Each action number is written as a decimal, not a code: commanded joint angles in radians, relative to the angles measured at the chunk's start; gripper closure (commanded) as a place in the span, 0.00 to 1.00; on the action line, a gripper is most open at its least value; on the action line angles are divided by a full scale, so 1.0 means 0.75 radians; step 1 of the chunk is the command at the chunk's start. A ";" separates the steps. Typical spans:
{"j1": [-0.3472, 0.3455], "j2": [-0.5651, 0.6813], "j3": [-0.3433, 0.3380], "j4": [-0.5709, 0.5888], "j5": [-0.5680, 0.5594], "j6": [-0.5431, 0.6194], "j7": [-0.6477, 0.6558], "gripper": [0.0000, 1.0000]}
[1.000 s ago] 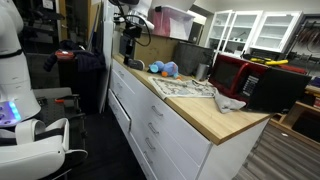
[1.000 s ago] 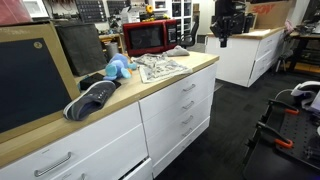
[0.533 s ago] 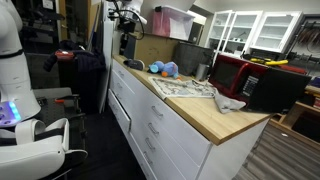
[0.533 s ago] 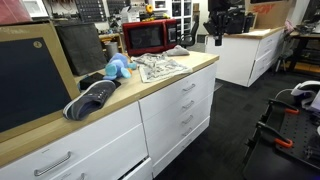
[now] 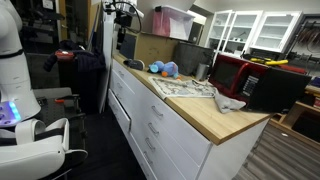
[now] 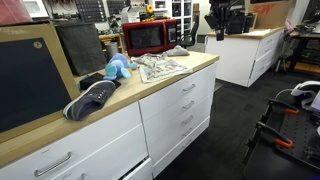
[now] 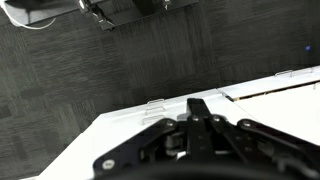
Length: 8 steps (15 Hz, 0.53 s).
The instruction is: Close the top drawer
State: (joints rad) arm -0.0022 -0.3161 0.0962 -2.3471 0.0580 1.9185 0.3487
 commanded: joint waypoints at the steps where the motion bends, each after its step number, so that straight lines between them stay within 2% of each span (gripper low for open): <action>1: 0.009 -0.042 0.012 0.027 0.001 -0.092 0.054 1.00; 3: 0.010 -0.051 0.011 0.041 0.013 -0.131 0.064 1.00; 4: 0.006 -0.049 0.012 0.055 0.026 -0.175 0.096 0.74; 5: 0.006 -0.035 0.003 0.020 0.003 -0.092 0.033 0.72; 6: 0.006 -0.037 0.004 0.022 0.003 -0.099 0.040 0.91; 8: 0.006 -0.035 0.003 0.020 0.002 -0.099 0.039 0.75</action>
State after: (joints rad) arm 0.0012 -0.3424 0.0998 -2.3334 0.0603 1.8462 0.3779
